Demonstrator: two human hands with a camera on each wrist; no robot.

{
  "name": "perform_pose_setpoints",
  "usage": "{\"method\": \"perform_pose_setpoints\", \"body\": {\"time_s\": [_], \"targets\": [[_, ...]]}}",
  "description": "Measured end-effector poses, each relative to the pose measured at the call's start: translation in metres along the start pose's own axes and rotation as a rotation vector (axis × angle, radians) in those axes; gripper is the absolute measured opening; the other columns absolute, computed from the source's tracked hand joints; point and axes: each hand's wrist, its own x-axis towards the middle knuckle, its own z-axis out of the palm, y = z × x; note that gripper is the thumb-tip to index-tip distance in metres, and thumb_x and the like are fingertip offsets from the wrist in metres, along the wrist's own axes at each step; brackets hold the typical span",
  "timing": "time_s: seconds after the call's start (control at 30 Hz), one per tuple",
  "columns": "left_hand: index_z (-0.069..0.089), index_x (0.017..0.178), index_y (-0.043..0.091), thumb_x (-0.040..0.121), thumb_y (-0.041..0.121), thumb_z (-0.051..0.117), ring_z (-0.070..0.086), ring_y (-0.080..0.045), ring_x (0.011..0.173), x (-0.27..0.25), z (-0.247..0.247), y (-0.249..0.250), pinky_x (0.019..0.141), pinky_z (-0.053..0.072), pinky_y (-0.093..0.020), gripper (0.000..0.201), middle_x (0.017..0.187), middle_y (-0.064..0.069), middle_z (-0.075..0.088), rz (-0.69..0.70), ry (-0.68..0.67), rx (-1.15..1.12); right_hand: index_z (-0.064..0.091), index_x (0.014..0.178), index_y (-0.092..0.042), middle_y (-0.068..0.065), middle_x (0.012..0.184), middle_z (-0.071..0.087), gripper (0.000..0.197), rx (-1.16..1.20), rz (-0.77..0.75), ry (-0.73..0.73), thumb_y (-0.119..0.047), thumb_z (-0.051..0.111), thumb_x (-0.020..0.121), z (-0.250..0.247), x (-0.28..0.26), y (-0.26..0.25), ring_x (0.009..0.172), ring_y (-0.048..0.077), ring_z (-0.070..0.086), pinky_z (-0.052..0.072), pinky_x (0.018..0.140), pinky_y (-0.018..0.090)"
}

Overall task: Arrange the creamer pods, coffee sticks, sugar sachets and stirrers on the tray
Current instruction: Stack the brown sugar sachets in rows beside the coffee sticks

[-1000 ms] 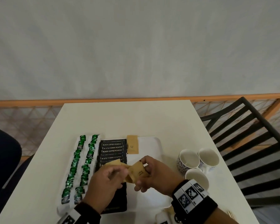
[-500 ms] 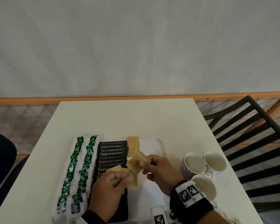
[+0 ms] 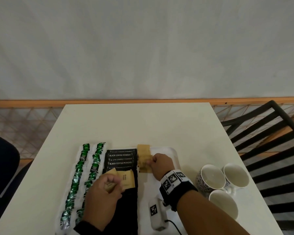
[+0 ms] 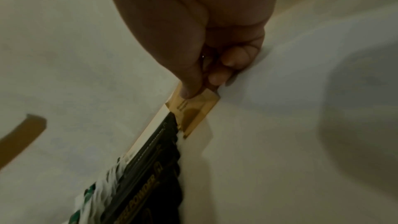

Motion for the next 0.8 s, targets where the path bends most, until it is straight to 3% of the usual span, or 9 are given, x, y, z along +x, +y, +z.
{"method": "perform_pose_setpoints", "body": {"time_s": [0.2, 0.33, 0.43, 0.5, 0.57, 0.67, 0.73, 0.8], "targets": [[0.06, 0.079, 0.012, 0.082, -0.001, 0.068, 0.07, -0.014, 0.062, 0.005, 0.0, -0.001, 0.053, 0.052, -0.02, 0.016, 0.086, -0.001, 0.069, -0.019, 0.0, -0.047, 0.054, 0.087, -0.017, 0.001, 0.089, 0.061, 0.024, -0.069, 0.006, 0.008, -0.039, 0.053, 0.094, 0.004, -0.001, -0.007, 0.085, 0.019, 0.056, 0.041, 0.072, 0.026], [0.057, 0.082, 0.017, 0.08, -0.003, 0.069, 0.071, -0.018, 0.062, 0.006, 0.001, 0.001, 0.067, 0.058, -0.041, 0.024, 0.089, 0.001, 0.068, -0.044, -0.001, -0.076, 0.05, 0.097, -0.013, 0.008, 0.106, 0.063, 0.026, -0.075, 0.004, 0.032, -0.038, 0.053, 0.094, 0.009, 0.0, -0.009, 0.101, 0.024, 0.059, 0.042, 0.078, 0.027], [0.052, 0.085, 0.019, 0.08, -0.004, 0.068, 0.07, -0.018, 0.059, 0.006, 0.0, 0.004, 0.064, 0.058, -0.038, 0.029, 0.089, 0.002, 0.066, -0.039, 0.013, -0.095, 0.044, 0.105, -0.012, 0.006, 0.1, 0.061, 0.031, 0.059, 0.035, 0.065, -0.036, 0.058, 0.091, 0.01, -0.003, -0.008, 0.09, 0.021, 0.059, 0.043, 0.071, 0.026], [0.05, 0.087, 0.018, 0.081, -0.004, 0.068, 0.07, -0.018, 0.059, 0.006, 0.0, 0.005, 0.061, 0.057, -0.035, 0.029, 0.091, 0.003, 0.065, -0.032, 0.02, -0.097, 0.044, 0.093, -0.017, -0.002, 0.086, 0.058, 0.023, 0.159, -0.01, 0.09, -0.036, 0.057, 0.091, 0.008, -0.01, -0.008, 0.073, 0.012, 0.054, 0.039, 0.06, 0.022], [0.05, 0.088, 0.019, 0.081, -0.003, 0.068, 0.071, -0.017, 0.059, 0.006, 0.001, 0.005, 0.06, 0.056, -0.033, 0.029, 0.091, 0.003, 0.065, -0.024, 0.015, -0.091, 0.043, 0.078, -0.024, -0.009, 0.074, 0.054, 0.026, 0.227, -0.113, 0.087, -0.043, 0.054, 0.093, 0.004, -0.021, -0.011, 0.065, 0.005, 0.048, 0.036, 0.057, 0.018], [0.05, 0.086, 0.021, 0.079, -0.002, 0.07, 0.071, -0.016, 0.059, 0.006, 0.005, 0.003, 0.057, 0.054, -0.03, 0.031, 0.088, 0.0, 0.067, 0.01, 0.01, -0.073, 0.055, 0.074, -0.023, -0.007, 0.069, 0.061, 0.033, 0.51, -0.172, -0.148, -0.053, 0.061, 0.085, 0.001, -0.041, -0.017, 0.058, 0.008, 0.054, 0.04, 0.057, 0.02], [0.05, 0.085, 0.022, 0.077, 0.004, 0.075, 0.07, -0.017, 0.057, 0.004, 0.009, 0.003, 0.055, 0.053, -0.03, 0.032, 0.082, -0.003, 0.069, 0.03, -0.003, -0.067, 0.063, 0.08, -0.019, -0.002, 0.069, 0.064, 0.026, 0.701, -0.171, -0.373, -0.043, 0.073, 0.076, 0.003, -0.053, -0.016, 0.057, 0.012, 0.056, 0.042, 0.052, 0.021], [0.051, 0.086, 0.023, 0.078, 0.01, 0.076, 0.071, -0.017, 0.058, 0.0, 0.015, 0.001, 0.055, 0.053, -0.032, 0.029, 0.079, -0.005, 0.07, 0.031, -0.045, -0.06, 0.066, 0.083, -0.018, 0.002, 0.07, 0.065, 0.016, 0.795, -0.192, -0.472, -0.025, 0.078, 0.075, 0.005, -0.062, -0.013, 0.059, 0.013, 0.056, 0.042, 0.052, 0.021]]}}
